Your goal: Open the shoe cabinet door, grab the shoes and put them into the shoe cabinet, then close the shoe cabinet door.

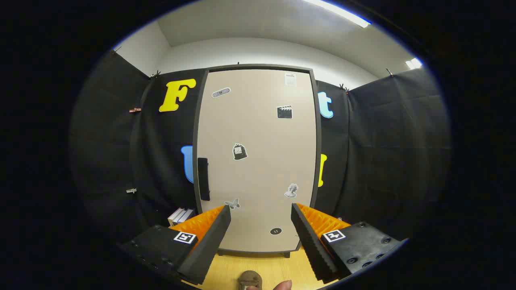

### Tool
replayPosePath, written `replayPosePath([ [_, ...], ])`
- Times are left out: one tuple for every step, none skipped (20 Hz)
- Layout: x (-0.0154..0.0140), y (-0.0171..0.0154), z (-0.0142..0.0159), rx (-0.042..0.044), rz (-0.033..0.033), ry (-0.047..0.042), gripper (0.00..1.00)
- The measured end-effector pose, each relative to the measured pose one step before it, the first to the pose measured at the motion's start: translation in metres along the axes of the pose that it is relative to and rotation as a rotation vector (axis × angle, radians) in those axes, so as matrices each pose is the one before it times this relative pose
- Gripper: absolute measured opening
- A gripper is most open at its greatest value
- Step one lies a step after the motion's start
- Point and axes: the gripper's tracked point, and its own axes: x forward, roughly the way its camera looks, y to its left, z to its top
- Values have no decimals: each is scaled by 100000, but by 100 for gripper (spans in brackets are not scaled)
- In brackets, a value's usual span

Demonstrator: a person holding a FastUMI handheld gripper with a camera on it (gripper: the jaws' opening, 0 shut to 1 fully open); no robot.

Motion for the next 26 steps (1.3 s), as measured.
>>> replayPosePath([
  [-152,-1,-38,-281,-2,-78,98],
  [-32,-10,-29,-394,-91,-68,98],
  [-82,24,18,-302,92,-184,98],
  [-83,10,29,-107,-43,19,98],
  [-26,-2,-76,210,119,3,98],
  [-17,-38,3,206,-122,130,98],
  [-58,24,25,146,-85,-40,98],
  [19,-13,14,190,-39,25,98],
  [-16,-6,77,157,139,-175,98],
  [-13,1,166,11,12,-430,98],
  [-47,51,97,-36,-99,-442,98],
  [-50,-15,93,48,-20,-202,98],
  [21,-14,-66,-30,33,119,98],
  [-21,39,-61,69,131,250,98],
  [-43,96,-27,155,153,123,98],
  [-9,-36,12,39,-40,99,98],
  [-13,39,-88,-8,-24,31,98],
  [-10,1,-13,-48,-43,76,97],
  [-13,26,-48,-58,31,139,98],
  [-18,49,-17,-71,26,151,98],
  [-23,97,-96,-33,139,218,97],
  [0,104,-94,-14,243,217,97],
  [4,80,-60,-92,146,172,98],
  [10,93,58,-124,171,35,98],
  [8,89,-33,-89,243,28,98],
  [-15,122,-31,-72,215,61,98],
])
